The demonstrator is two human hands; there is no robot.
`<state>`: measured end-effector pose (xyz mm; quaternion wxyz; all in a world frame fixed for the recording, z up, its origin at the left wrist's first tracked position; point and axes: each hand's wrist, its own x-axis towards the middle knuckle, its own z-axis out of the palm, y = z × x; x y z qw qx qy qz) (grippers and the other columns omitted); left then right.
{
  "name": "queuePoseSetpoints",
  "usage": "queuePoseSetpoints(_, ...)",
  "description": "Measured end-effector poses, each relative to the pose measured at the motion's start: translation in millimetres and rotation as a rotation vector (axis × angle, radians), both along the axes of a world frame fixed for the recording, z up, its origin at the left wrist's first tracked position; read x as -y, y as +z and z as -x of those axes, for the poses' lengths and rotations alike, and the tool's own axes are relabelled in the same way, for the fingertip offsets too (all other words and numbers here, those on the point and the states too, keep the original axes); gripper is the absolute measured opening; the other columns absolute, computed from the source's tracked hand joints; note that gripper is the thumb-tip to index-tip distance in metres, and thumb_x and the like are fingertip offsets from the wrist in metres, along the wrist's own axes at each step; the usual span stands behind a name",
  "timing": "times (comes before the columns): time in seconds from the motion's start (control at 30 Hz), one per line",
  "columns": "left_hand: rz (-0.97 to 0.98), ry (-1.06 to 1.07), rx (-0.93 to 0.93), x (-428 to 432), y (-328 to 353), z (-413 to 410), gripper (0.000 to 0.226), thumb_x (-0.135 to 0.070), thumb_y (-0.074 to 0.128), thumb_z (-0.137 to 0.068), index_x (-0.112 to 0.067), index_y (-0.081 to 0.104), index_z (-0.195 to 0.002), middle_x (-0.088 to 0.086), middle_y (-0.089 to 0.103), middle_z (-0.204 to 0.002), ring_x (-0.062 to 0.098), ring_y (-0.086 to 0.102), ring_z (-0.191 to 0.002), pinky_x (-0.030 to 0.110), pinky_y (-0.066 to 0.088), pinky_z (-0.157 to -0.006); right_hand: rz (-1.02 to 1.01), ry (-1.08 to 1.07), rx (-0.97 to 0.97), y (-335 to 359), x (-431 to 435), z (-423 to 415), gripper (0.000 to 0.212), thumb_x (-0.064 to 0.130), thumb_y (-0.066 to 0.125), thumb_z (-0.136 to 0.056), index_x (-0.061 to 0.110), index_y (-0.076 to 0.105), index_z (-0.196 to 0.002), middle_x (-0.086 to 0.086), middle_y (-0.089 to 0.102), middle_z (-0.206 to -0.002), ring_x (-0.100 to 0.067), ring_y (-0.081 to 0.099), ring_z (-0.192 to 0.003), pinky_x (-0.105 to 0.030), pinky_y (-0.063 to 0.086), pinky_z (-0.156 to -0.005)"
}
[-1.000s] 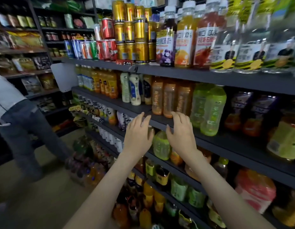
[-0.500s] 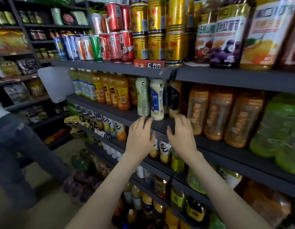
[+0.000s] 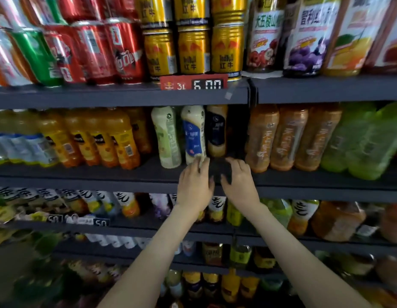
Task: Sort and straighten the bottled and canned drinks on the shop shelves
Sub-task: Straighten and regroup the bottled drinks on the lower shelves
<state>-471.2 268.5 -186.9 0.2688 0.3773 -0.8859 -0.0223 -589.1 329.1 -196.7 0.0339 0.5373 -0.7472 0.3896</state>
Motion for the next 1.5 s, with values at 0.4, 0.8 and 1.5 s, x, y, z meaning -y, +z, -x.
queuePoseSetpoints(0.4,-0.044,-0.362,-0.005,-83.1,-4.5,118.4,0.051,-0.023,0.056,-0.090,-0.010,0.043,-0.138,0.011,0.049,-0.135,0.033,0.049,-0.119,0.042,0.044,-0.093,0.049,-0.285,0.012,8.1,-101.9,91.1,0.039,0.010,0.052,-0.094,0.003,0.046,-0.131,-0.013,0.050,-0.126,-0.028,0.040,-0.120,-0.034,0.036,-0.100)
queuePoseSetpoints(0.8,-0.109,-0.387,-0.064,-263.1,-18.3,313.5,0.051,-0.030,0.044,-0.098,-0.014,0.033,-0.144,0.005,0.039,-0.146,0.022,0.038,-0.132,0.031,0.035,-0.103,0.031,-0.403,0.028,-14.2,-289.8,286.6,0.044,0.011,0.052,-0.094,0.006,0.042,-0.137,-0.011,0.046,-0.134,-0.027,0.036,-0.128,-0.026,0.029,-0.100)
queuePoseSetpoints(1.5,-0.638,-0.323,-0.512,-282.1,9.8,541.9,0.087,-0.035,0.084,-0.065,-0.004,0.037,-0.132,0.011,0.052,-0.126,0.026,0.054,-0.115,0.038,0.050,-0.089,0.144,-0.333,0.112,19.9,-349.7,464.3,0.046,0.015,0.062,-0.091,0.003,0.046,-0.133,-0.013,0.054,-0.123,-0.028,0.051,-0.115,-0.031,0.042,-0.091)
